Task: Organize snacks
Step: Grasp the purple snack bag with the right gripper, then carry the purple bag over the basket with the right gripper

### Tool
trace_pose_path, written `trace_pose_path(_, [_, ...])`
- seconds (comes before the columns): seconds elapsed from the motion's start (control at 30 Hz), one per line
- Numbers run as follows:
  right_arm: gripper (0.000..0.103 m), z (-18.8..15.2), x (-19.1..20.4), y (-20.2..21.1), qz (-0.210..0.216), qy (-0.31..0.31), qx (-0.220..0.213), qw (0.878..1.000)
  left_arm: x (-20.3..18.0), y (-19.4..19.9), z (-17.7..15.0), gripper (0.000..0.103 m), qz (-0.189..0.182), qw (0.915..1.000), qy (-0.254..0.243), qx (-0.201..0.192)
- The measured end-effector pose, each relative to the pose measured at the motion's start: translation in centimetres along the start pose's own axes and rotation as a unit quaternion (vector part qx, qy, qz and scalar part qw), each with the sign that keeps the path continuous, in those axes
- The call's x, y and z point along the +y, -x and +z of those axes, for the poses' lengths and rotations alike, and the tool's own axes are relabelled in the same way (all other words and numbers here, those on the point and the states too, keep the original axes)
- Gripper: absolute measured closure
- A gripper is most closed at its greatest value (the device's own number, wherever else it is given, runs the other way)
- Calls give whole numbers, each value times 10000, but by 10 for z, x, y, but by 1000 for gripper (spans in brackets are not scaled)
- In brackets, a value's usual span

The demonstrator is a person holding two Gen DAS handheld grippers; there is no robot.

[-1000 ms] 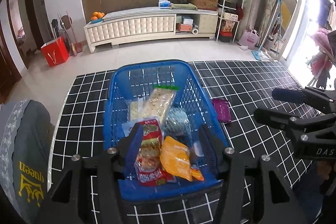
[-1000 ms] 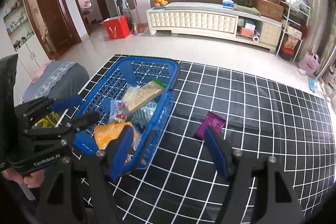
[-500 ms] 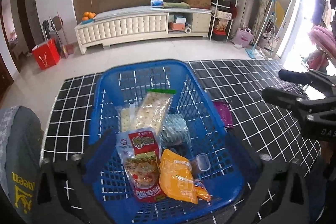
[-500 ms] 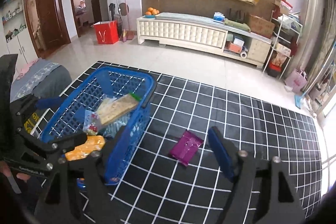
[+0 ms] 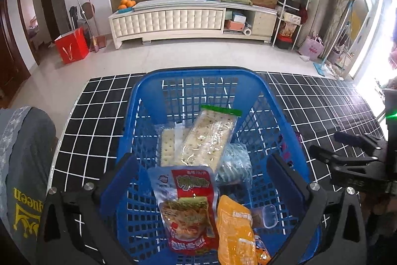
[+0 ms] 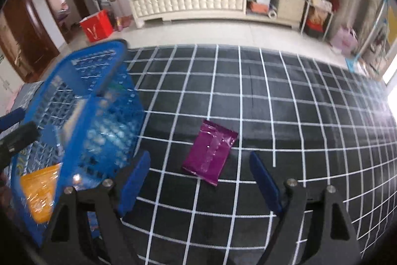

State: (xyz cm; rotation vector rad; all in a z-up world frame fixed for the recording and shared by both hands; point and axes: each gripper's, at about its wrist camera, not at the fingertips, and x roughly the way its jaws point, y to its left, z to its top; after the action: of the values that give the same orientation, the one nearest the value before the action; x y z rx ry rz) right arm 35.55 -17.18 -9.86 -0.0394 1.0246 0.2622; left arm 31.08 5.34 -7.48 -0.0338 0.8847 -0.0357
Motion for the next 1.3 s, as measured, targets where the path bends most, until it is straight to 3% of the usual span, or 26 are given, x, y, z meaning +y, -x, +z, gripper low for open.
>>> trace_pose_path(0.27, [18, 3, -6, -46, -41, -337, 363, 9988, 9, -25, 7, 0, -249, 9980, 174, 557])
trace_pose_path(0.57, [18, 2, -1, -70, -489, -352, 495, 9970, 4, -31, 12, 0, -229, 9985, 23, 495])
trace_pose_path(0.63, [26, -1, 1, -75, -492, -316, 551, 9968, 5, -33, 13, 0, -232, 9984, 62, 518])
trace_pose_path(0.77, [49, -5, 10, -68, -688, -15, 369, 9969, 8, -34, 15, 0, -295, 9982, 139, 510])
trace_pose_path(0.97, [50, -12, 15, -54, -544, -21, 191, 9983, 1, -30, 15, 0, -144, 9991, -54, 399])
trace_pose_path(1.17, [50, -7, 23, -4, -280, 8, -186, 9994, -10, -15, 11, 0, 133, 9992, -364, 95])
trace_pose_path(1.3, [50, -3, 33, 35, -135, 102, -479, 9987, -17, -1, 6, 0, -53, 9993, -369, 43])
